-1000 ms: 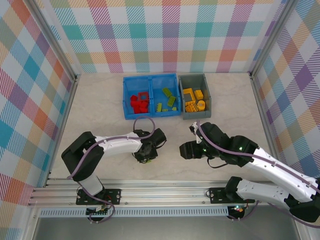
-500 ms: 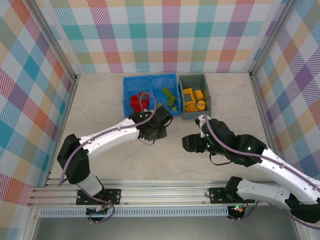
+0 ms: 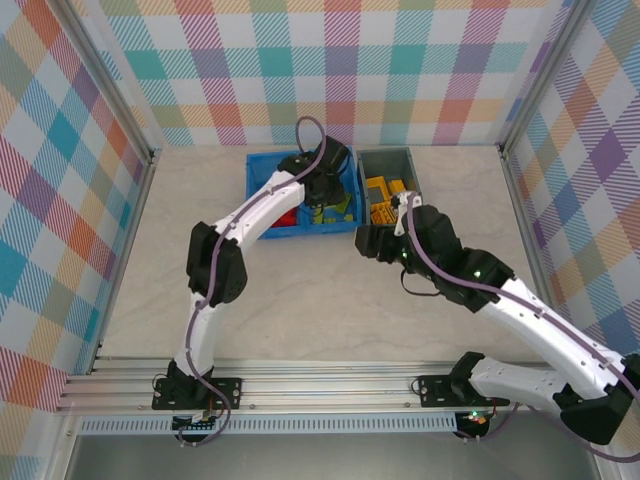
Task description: Sort the legos into containers by color
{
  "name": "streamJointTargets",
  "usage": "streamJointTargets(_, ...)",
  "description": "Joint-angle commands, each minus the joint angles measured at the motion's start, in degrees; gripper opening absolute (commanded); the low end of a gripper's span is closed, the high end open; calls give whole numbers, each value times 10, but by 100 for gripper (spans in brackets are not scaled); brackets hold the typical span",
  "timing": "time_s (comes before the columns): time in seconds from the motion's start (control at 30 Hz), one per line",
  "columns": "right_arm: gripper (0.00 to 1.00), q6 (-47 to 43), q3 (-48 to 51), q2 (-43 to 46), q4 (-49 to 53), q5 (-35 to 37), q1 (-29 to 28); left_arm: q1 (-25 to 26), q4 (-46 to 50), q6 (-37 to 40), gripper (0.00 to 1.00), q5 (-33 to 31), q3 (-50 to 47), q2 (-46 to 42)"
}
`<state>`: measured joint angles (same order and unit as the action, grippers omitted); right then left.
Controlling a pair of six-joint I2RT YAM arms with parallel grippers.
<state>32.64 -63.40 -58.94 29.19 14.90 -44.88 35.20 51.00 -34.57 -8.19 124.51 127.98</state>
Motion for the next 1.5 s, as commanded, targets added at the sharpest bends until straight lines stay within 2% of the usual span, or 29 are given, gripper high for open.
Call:
streamJointTargets(0.0,64,13,-9,-5,-51,-32,21,-12,5,34,25,-6,67,50)
streamJointTargets(0.1,65,14,-4,-9,-50,-39,29,-14,-10,45,25,-15,125,103)
streamJointTargets(0.23,65,23,8,-9,-46,-49,35,-17,19,43,25,-33,217,185)
streamJointTargets(0.4,65,30,19,-6,-38,-52,36,-23,26,26,30,-48,219,214)
streamJointTargets(0.57,67,26,22,-5,-25,-57,40,-23,29,18,49,-33,219,198)
streamJointTargets(0.67,69,20,21,3,-10,-56,49,-21,33,15,54,-17,219,171)
streamJointTargets(0.87,70,6,14,33,62,-30,79,-6,37,-6,56,-13,183,68)
streamJointTargets(0.93,70,6,10,47,99,-2,92,-1,5,-16,57,-19,102,-3)
streamJointTargets(1.03,73,13,10,72,149,42,124,0,-98,-37,59,-24,-103,-157)
streamJointTargets(1.13,84,20,20,91,189,75,166,-5,-150,-48,66,-53,-298,-321)
streamJointTargets(1.17,98,28,24,93,203,83,187,-11,-155,-46,72,-62,-353,-371)
streamJointTargets(1.23,100,49,38,93,223,80,234,-33,-161,-35,99,-59,-446,-462)
streamJointTargets(1.3,100,47,69,90,202,28,288,-68,-158,-15,100,-40,-528,-544)
streamJointTargets(1.37,100,35,103,82,162,8,306,-97,-149,9,100,-41,-587,-602)
streamJointTargets(1.43,100,35,121,72,140,40,306,-111,-131,39,100,-72,-623,-641)
streamJointTargets(1.47,100,38,128,70,129,68,306,-112,-118,47,100,-116,-640,-655)
